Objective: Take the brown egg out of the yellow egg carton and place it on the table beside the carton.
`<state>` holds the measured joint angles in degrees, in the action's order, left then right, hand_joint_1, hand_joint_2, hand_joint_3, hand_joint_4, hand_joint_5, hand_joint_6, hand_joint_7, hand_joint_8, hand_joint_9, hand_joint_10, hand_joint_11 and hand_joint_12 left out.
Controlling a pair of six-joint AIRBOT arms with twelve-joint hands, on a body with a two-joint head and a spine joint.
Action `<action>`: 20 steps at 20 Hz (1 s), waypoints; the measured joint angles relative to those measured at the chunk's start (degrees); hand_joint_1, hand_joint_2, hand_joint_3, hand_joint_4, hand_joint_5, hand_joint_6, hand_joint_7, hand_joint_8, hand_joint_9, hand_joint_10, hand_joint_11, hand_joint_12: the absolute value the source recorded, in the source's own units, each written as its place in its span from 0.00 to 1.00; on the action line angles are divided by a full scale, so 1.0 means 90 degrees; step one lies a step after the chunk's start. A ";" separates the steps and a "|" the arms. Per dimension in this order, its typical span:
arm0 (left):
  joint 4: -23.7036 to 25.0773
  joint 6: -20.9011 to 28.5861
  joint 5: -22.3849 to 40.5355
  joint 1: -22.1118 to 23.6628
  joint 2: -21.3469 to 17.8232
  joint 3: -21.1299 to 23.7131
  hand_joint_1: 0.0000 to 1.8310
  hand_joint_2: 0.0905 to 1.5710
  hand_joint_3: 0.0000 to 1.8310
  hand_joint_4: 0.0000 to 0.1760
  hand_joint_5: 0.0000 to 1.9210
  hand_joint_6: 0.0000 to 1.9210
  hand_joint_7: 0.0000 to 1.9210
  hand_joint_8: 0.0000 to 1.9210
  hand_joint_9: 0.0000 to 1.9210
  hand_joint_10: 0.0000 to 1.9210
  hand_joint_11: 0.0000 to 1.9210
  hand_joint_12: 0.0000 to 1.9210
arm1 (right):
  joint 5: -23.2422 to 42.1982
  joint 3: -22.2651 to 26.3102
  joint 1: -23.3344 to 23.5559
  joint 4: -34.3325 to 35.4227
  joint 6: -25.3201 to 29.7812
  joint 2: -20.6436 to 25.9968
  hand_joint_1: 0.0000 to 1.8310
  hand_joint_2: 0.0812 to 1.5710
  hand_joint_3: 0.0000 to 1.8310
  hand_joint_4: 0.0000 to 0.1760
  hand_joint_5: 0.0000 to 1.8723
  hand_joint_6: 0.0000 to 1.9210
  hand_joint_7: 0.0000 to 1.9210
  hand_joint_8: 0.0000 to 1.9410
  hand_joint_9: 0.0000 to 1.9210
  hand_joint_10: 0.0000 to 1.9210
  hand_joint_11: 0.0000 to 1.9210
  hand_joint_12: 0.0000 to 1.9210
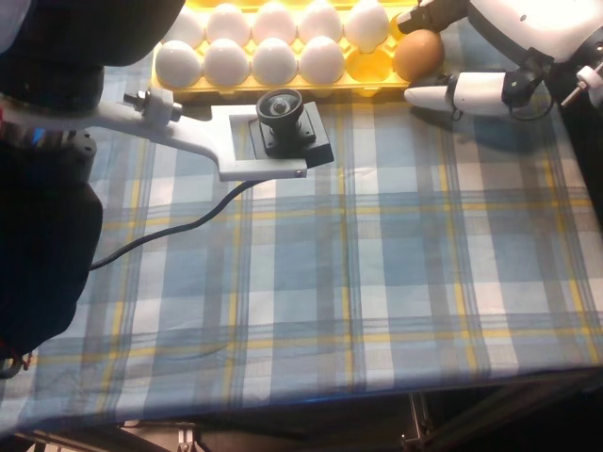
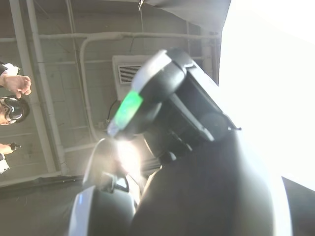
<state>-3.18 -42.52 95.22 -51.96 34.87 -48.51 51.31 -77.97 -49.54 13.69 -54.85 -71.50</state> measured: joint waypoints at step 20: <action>0.0005 0.0000 -0.0002 0.0000 0.0000 0.0000 0.15 0.79 0.00 0.00 0.45 1.00 0.64 1.00 0.67 1.00 0.53 1.00 | 0.1246 0.1331 -0.0068 -0.0204 -0.0418 0.1035 0.53 0.62 0.00 0.00 0.49 0.00 0.56 0.00 0.55 0.00 0.37 0.32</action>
<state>-3.14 -42.52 95.20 -51.96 34.87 -48.51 62.52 -66.00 -50.15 11.86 -58.61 -62.19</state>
